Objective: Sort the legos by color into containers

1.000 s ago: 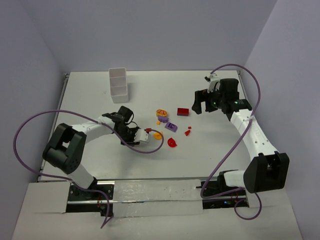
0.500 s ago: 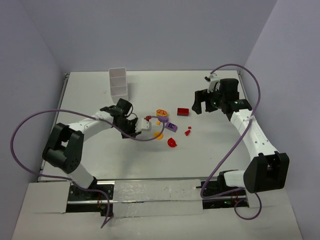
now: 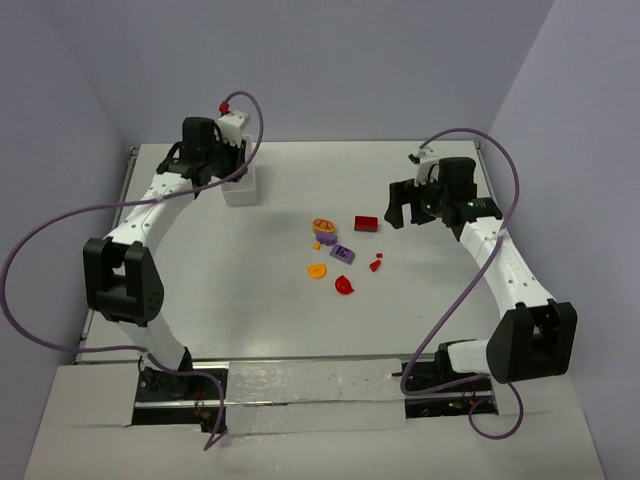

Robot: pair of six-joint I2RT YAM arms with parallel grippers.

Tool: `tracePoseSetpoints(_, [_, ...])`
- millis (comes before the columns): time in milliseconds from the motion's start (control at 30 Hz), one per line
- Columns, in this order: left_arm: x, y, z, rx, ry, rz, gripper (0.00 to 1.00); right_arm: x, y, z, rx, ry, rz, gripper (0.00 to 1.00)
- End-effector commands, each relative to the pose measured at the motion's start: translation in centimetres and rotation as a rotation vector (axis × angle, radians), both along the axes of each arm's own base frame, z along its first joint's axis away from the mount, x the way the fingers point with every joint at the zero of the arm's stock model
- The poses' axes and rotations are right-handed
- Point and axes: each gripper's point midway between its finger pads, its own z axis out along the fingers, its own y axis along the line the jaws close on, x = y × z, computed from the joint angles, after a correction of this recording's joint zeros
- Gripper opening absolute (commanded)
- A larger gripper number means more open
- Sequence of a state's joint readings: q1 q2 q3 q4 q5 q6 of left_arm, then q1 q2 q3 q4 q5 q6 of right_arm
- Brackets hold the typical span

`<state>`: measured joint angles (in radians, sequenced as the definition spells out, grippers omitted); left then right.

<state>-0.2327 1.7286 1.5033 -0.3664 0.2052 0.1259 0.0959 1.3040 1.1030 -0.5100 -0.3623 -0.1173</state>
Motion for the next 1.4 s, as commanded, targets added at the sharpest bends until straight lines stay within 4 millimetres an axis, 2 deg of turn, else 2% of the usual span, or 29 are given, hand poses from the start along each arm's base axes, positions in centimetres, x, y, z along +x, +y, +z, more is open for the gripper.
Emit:
tracePoseSetpoints(0, [4.8, 1.3, 1.9, -0.138, -0.054, 0.3, 0.0, 0.3, 0.1, 0.2, -0.009, -0.02, 0.004, 1.0])
tracePoseSetpoints(233, [9.7, 2.2, 0.7, -0.137, -0.07, 0.421, 0.0, 0.4, 0.0, -0.1, -0.014, -0.012, 0.001, 1.0])
tracePoseSetpoints(367, [11.2, 3.1, 0.4, -0.132, -0.121, 0.473, 0.01, 0.4, 0.0, -0.3, -0.017, -0.008, 0.001, 1.0])
tracePoseSetpoints(567, [12.5, 3.7, -0.6, -0.093, -0.141, 0.506, 0.07, 0.6, 0.1, -0.6, -0.01, 0.006, 0.003, 1.0])
tracePoseSetpoints(900, [14.1, 4.1, -2.2, -0.054, -0.159, 0.519, 0.11, 0.8, 0.3, -0.8, -0.004, 0.019, 0.006, 1.0])
tracePoseSetpoints(1233, [15.0, 4.5, -2.8, -0.03, -0.177, 0.536, 0.2, 0.9, 0.4, -1.1, -0.001, 0.029, 0.01, 1.0])
tracePoseSetpoints(1367, [15.1, 4.5, -2.8, -0.026, -0.184, 0.534, 0.2, 0.9, 0.5, -1.2, 0.003, 0.034, 0.013, 1.0])
